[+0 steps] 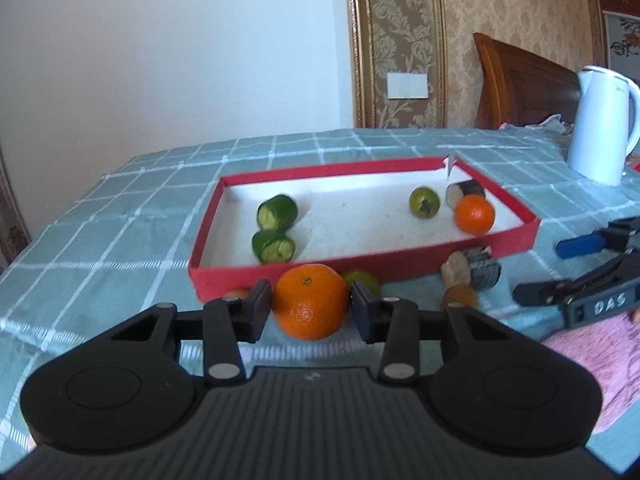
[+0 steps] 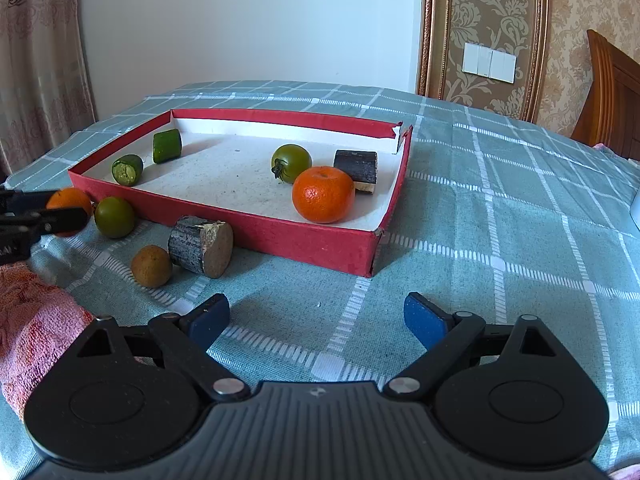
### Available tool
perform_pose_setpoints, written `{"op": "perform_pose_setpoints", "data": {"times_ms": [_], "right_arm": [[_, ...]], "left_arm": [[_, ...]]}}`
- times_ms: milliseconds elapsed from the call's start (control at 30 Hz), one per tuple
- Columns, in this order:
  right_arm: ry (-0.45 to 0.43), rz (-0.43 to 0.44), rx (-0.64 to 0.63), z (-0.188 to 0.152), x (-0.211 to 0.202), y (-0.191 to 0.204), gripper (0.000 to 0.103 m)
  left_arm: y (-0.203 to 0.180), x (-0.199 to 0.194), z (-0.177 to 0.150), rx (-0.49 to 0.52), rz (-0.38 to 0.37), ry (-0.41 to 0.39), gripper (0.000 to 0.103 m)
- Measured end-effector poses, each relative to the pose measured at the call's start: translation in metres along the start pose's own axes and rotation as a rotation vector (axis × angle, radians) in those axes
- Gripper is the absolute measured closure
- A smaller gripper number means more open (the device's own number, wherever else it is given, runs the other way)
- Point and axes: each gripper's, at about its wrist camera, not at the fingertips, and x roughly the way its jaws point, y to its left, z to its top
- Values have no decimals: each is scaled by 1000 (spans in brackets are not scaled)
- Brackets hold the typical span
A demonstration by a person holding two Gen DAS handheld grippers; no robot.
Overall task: Organize fruits
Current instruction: 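Close the left gripper on the large orange in front of the tray, then carry the orange into the red tray and open the left gripper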
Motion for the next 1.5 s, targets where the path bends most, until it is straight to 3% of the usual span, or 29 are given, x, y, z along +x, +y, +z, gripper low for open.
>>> {"op": "perform_pose_setpoints", "data": {"times_ms": [67,333,633,1500], "right_arm": [[8,-11,7,0,1,0,3],[10,-9,11,0,2,0,3],[10,-9,11,0,2,0,2],[10,-10,10,0,2,0,1]], "left_arm": [[0,3,9,-10,-15,-5,64],[-13,33,42,-9,-53,-21,64],[-23,79,63,-12,-49,21,64],[-25,129,64,-15,-34,114,64]]}}
